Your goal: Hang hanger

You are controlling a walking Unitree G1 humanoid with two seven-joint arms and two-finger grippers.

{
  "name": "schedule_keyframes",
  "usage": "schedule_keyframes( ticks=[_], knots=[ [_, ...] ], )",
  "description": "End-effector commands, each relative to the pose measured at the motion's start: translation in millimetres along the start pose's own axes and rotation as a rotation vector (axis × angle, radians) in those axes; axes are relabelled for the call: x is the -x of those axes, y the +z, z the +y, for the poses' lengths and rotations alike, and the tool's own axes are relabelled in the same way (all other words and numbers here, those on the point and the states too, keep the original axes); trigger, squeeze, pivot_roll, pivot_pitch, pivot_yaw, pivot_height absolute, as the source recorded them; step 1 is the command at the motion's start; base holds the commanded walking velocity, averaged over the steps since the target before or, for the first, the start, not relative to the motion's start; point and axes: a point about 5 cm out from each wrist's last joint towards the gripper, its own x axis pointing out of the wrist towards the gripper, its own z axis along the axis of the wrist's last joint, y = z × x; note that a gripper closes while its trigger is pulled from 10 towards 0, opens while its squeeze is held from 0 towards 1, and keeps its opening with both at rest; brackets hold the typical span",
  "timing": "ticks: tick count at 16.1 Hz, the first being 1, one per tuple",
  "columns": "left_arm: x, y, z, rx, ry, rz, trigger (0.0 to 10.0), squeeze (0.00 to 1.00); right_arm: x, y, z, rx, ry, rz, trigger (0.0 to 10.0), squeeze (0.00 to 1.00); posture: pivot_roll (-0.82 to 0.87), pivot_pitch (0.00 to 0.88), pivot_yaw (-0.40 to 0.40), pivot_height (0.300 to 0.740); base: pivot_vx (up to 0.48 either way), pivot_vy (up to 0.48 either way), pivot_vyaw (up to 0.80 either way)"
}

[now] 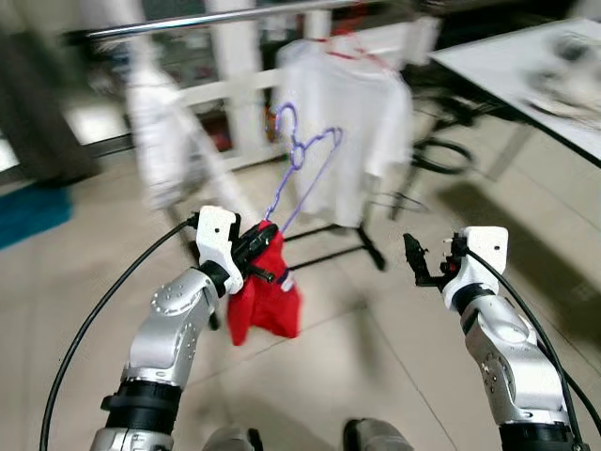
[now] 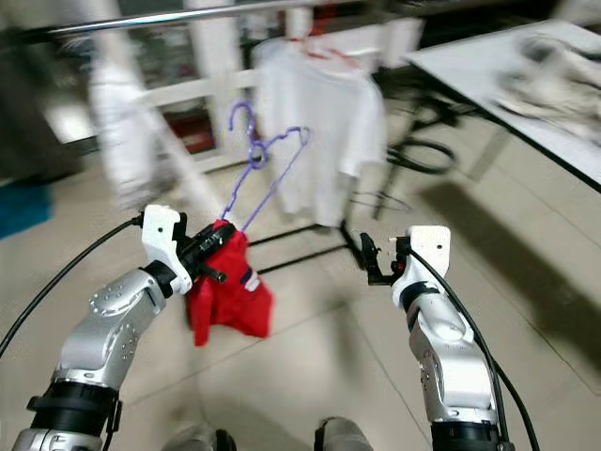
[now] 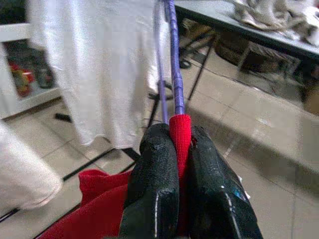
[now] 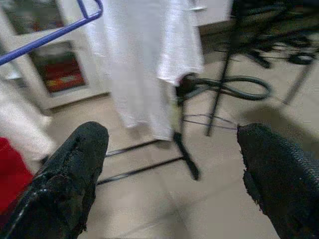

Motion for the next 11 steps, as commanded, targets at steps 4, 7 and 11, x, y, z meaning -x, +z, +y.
schedule_keyframes(
  ticks=[4,7,11],
  knots=[
    [0.3,9.3,-0.1,-0.049,-0.002,-0.018,10.0,0.00,-7.5,5.0,-2.2,-0.001,-0.055,-0.018,10.0,0.00,-0.08,0.000,0.028,0.740,0.000,0.000,-0.80],
    [-0.5,10.9,-3.9,-0.049,-0.018,-0.032,10.0,0.00,-7.5,4.7,-3.2,-0.003,-0.059,-0.016,10.0,0.00,-0.08,0.000,0.032,0.740,0.000,0.000,-0.80],
    [-0.7,11.6,0.7,-0.057,0.022,-0.038,10.0,0.00,-5.7,3.1,-6.9,0.004,-0.070,-0.008,10.0,0.00,-0.09,0.000,0.031,0.740,0.000,0.000,-0.80]
  ],
)
